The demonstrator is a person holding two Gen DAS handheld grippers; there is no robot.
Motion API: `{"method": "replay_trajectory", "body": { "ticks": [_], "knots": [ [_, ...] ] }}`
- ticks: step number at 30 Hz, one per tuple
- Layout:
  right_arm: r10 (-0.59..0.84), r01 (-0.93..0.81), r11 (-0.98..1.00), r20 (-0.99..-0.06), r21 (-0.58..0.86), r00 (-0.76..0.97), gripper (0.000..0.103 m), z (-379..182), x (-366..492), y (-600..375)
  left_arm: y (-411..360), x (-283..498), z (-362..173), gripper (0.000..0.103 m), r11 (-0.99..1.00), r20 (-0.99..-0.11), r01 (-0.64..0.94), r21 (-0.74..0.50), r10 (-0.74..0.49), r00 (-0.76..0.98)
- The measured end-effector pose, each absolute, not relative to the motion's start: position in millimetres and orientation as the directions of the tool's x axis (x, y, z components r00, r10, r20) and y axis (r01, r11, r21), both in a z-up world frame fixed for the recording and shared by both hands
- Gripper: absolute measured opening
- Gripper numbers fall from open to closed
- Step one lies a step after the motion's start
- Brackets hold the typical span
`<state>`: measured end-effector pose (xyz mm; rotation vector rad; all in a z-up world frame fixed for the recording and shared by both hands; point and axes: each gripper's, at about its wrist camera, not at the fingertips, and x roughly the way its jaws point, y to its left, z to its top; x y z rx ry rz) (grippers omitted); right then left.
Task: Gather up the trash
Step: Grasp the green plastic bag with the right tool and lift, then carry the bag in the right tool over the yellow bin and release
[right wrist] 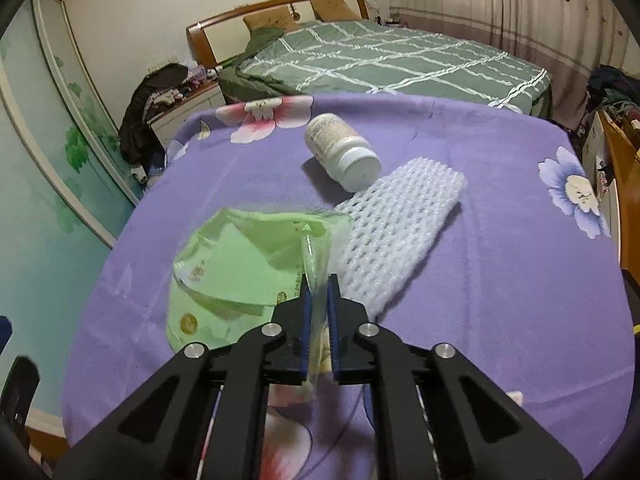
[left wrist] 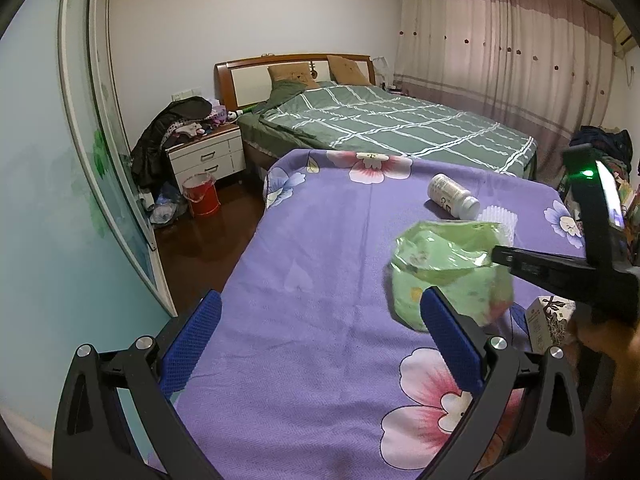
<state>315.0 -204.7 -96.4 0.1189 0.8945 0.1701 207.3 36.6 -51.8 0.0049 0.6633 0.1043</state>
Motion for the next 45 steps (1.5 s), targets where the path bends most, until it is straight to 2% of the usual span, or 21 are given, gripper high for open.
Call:
{"method": "replay_trajectory", "body": {
  "ticks": [12, 21, 28, 35, 40, 43, 45],
  "knots": [
    [0.180, -0.046, 0.976, -0.662, 0.215, 0.727, 0.005, -52.1, 249.1, -263.9, 24.7, 204.3, -49.3, 0.098, 0.996, -0.611, -0.074, 0.048, 0.088, 0.786],
    [0.010, 0.136, 0.972, -0.610, 0.192, 0.792, 0.005, -32.1, 180.8, -356.0, -3.2, 206.4, -51.2, 0.098, 0.997, -0.620, -0.026, 0.066, 0.062, 0.782],
    [-0.206, 0.382, 0.909, -0.619, 0.165, 0.758, 0.005, -42.2, 126.8, -447.7, -22.6, 214.5, -52.2, 0.098, 0.997, -0.626, 0.006, 0.082, 0.047, 0.778],
    [-0.350, 0.577, 0.801, -0.657, 0.161, 0.668, 0.005, -71.9, 87.4, -527.9, -52.5, 217.3, -52.4, 0.098, 0.993, -0.633, 0.064, 0.096, 0.011, 0.774],
    [-0.409, 0.655, 0.744, -0.685, 0.132, 0.603, 0.006, -91.1, 76.1, -564.0, -85.6, 208.8, -52.2, 0.098, 0.987, -0.636, 0.130, 0.095, -0.040, 0.770],
    [-0.417, 0.672, 0.733, -0.707, 0.111, 0.571, 0.008, -102.0, 77.8, -574.0, -110.4, 204.1, -54.8, 0.098, 0.978, -0.643, 0.179, 0.106, -0.070, 0.763],
    [-0.427, 0.685, 0.721, -0.712, 0.103, 0.557, 0.020, -109.2, 75.8, -577.7, -126.2, 201.5, -57.7, 0.098, 0.972, -0.650, 0.207, 0.109, -0.087, 0.755]
  ]
}}
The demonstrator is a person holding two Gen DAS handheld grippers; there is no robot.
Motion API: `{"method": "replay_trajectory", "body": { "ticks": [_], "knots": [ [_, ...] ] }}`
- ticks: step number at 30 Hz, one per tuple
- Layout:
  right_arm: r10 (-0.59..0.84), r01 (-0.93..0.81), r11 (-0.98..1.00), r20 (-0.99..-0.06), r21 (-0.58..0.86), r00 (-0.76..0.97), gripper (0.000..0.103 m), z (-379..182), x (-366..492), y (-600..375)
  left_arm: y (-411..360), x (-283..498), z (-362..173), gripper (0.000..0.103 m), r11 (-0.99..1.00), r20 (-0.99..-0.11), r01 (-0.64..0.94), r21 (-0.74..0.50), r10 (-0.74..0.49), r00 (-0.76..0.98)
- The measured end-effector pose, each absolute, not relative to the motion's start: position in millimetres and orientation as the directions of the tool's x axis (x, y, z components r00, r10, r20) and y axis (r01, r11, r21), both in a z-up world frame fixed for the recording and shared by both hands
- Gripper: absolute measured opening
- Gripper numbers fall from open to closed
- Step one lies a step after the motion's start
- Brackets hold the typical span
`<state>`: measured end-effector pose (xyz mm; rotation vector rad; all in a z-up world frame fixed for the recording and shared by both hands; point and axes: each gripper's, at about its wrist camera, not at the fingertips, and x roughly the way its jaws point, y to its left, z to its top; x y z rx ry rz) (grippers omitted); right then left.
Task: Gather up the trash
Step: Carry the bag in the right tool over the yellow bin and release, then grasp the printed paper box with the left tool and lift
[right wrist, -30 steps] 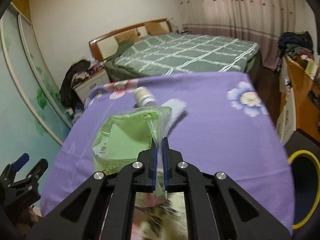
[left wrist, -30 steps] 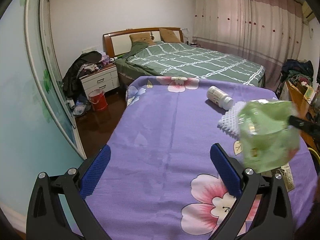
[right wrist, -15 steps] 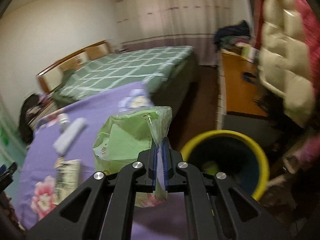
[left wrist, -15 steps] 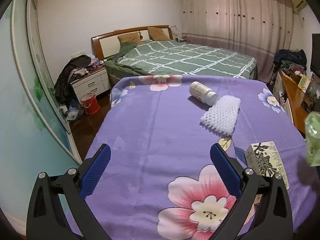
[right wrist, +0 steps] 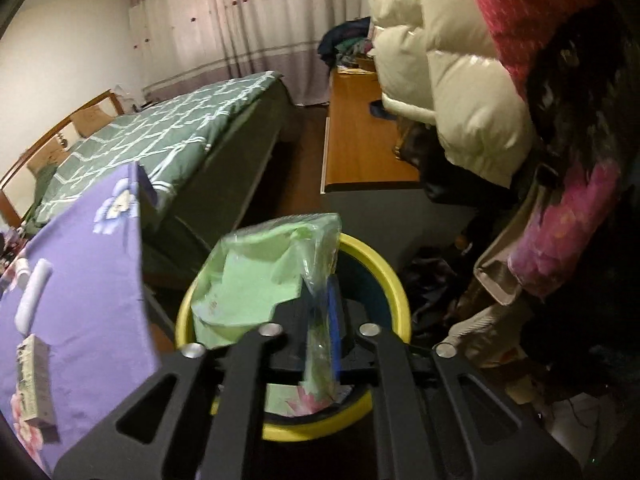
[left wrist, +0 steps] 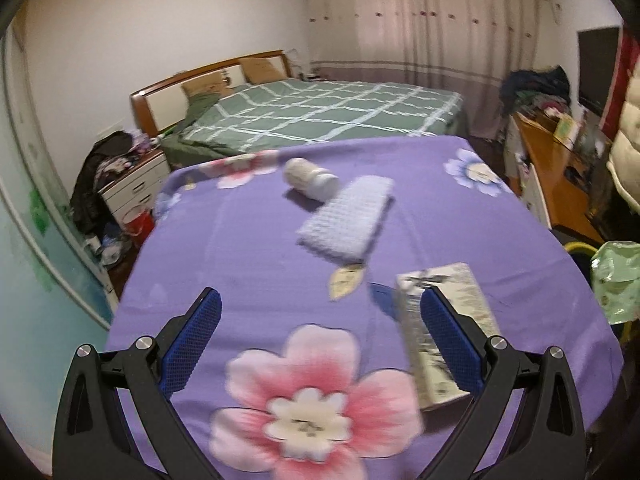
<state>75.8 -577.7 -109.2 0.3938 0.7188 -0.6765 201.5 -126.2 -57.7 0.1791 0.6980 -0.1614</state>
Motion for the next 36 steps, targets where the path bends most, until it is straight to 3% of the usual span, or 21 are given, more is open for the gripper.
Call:
{"method": "replay_trajectory", "body": {
  "ticks": [7, 29, 33, 36],
  "knots": [
    [-0.389, 0.658, 0.740, -0.710, 0.139, 0.587, 0.036, -114.3, 74.8, -580.0, -173.4, 193.6, -76.4, 0.098, 0.954, -0.693, 0.280, 0.105, -0.132, 0.708],
    [-0.273, 0.541, 0.817, -0.691, 0.200, 0.669, 0.038, -111.0, 76.6, -555.9, -224.1, 217.0, -128.2, 0.098, 0.960, -0.810, 0.279, 0.018, -0.150, 0.567],
    [-0.267, 0.527, 0.826, -0.684, 0.200, 0.679, 0.039, -108.5, 73.4, -555.8, -224.1, 225.8, -134.7, 0.088, 0.965, -0.820, 0.262, 0.012, -0.140, 0.555],
    [-0.269, 0.522, 0.830, -0.677, 0.199, 0.685, 0.039, -106.3, 69.2, -557.1, -220.9, 230.7, -136.3, 0.075, 0.967, -0.827, 0.256, -0.003, -0.147, 0.543]
  ]
}}
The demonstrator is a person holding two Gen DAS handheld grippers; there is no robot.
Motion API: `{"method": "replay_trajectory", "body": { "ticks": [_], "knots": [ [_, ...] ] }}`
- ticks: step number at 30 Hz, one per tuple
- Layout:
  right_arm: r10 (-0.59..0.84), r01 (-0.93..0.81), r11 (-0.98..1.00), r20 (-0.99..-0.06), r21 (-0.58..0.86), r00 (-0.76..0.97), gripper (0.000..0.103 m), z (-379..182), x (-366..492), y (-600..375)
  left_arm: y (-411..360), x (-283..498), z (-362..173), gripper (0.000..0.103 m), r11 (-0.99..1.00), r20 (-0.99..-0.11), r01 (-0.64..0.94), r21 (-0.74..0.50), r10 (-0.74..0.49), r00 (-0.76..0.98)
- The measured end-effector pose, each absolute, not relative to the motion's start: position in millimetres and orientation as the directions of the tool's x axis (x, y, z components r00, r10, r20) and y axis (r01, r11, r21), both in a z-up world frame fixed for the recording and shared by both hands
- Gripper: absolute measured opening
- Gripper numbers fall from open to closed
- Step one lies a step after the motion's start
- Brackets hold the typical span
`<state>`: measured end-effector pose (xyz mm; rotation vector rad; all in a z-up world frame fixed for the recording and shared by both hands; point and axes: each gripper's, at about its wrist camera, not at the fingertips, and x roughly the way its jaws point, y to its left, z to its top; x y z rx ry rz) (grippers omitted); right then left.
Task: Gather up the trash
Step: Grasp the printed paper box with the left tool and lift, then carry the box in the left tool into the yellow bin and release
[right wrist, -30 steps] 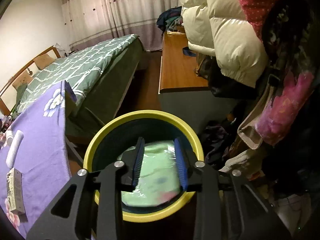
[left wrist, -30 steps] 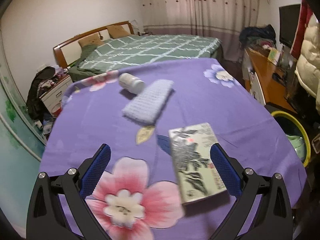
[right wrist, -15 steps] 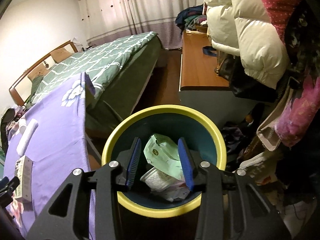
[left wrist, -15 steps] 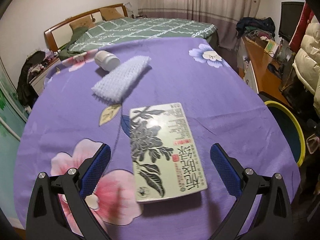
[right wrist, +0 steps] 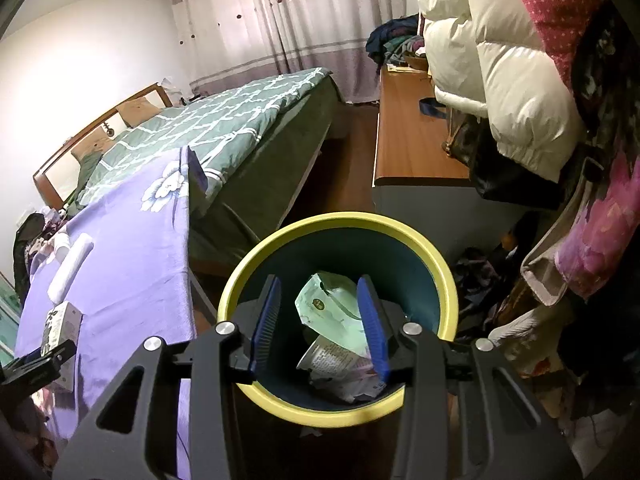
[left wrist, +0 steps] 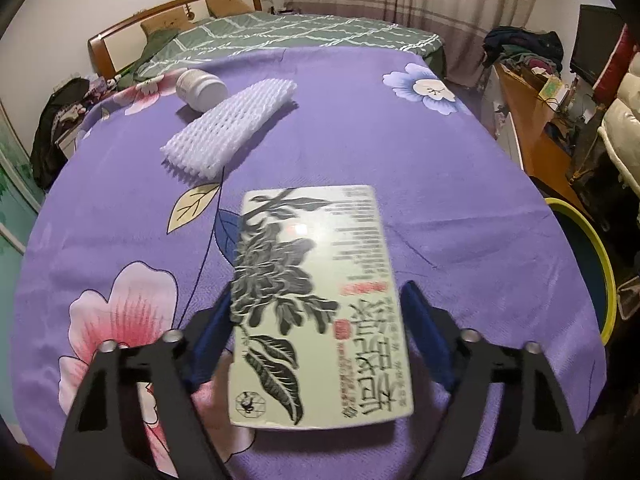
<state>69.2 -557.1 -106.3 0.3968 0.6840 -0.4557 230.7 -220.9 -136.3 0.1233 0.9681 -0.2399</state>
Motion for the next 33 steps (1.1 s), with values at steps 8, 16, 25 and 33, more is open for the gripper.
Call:
{"method": "replay_trajectory", "body": {
  "ticks": [8, 16, 25, 33],
  "knots": [
    [-0.285, 0.516, 0.838, -0.664, 0.178, 0.691, 0.040, -101.7, 54.7, -564.0, -236.1, 221.6, -127.2, 0.072, 0.953, -0.815, 0.303, -0.014, -0.186, 0.549],
    [-0.300, 0.530, 0.832, -0.670, 0.165, 0.679, 0.040, -105.3, 30.8, -574.4, -278.0, 204.6, -107.9, 0.071, 0.917, -0.790, 0.399, -0.007, -0.249, 0.560],
    [-0.311, 0.551, 0.816, -0.672, 0.174, 0.673, 0.040, -108.8, 5.4, -589.0, -354.6, 185.8, -87.1, 0.071, 0.847, -0.768, 0.531, -0.003, -0.342, 0.541],
    [-0.314, 0.587, 0.786, -0.693, 0.193, 0.649, 0.040, -122.5, -16.2, -606.2, -433.4, 167.2, -84.1, 0.072, 0.763, -0.772, 0.646, -0.004, -0.413, 0.483]
  ]
}}
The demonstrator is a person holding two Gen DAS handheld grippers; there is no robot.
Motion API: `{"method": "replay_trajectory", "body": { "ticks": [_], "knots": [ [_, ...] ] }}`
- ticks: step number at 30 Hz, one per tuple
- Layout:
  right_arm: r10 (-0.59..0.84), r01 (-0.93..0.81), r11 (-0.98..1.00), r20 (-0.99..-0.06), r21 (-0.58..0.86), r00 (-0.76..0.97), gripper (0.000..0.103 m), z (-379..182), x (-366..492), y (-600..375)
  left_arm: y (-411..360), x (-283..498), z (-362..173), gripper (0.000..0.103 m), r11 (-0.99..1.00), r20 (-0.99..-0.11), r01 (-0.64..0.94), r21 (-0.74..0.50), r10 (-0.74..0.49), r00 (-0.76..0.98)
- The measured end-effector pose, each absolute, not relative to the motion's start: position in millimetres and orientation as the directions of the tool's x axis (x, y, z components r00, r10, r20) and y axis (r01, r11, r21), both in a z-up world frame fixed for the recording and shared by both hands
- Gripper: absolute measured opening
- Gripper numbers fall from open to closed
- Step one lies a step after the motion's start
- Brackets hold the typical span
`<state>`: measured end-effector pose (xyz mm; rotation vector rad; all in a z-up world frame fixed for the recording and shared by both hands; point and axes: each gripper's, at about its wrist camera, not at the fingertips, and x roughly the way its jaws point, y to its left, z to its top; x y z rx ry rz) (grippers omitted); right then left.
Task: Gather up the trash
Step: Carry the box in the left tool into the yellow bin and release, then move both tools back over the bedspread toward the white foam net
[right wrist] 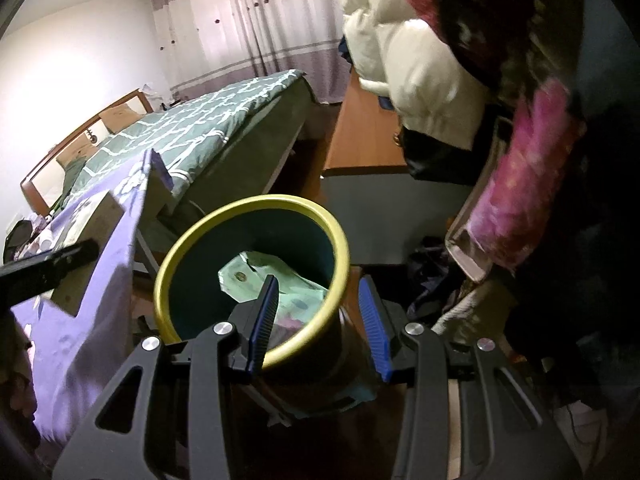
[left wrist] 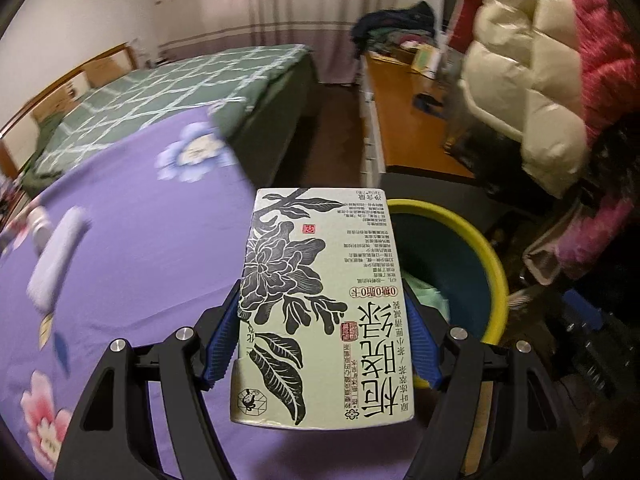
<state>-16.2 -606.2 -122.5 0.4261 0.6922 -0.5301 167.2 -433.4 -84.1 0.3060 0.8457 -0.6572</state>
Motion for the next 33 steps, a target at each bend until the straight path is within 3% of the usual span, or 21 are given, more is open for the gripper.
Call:
{"method": "replay_trajectory", "body": {
  "ticks": [13, 15, 16, 26, 33],
  "knots": [
    [-0.330, 0.627, 0.749, -0.700, 0.214, 0.633, 0.044, -126.1, -29.0, -626.1, -521.4, 165.3, -126.1, 0.073, 0.685, -0.825, 0.729, 0.015, -0.404, 0.396],
    [-0.326, 0.625, 0.752, -0.704, 0.211, 0.631, 0.044, -126.4, -26.7, -625.7, -521.2, 169.1, -129.0, 0.086, 0.694, -0.825, 0.720, 0.024, -0.393, 0.406],
    [-0.323, 0.622, 0.754, -0.706, 0.210, 0.630, 0.044, -126.8, -24.9, -624.7, -518.5, 170.7, -127.6, 0.091, 0.700, -0.822, 0.713, 0.023, -0.393, 0.413],
    [-0.288, 0.580, 0.793, -0.723, 0.188, 0.628, 0.044, -129.3, -0.2, -605.0, -441.9, 200.6, -85.6, 0.093, 0.787, -0.755, 0.615, -0.043, -0.429, 0.496],
    [-0.267, 0.535, 0.831, -0.735, 0.152, 0.624, 0.044, -124.5, 28.2, -578.3, -353.5, 227.4, -60.1, 0.096, 0.868, -0.691, 0.494, -0.040, -0.381, 0.614]
  ]
}}
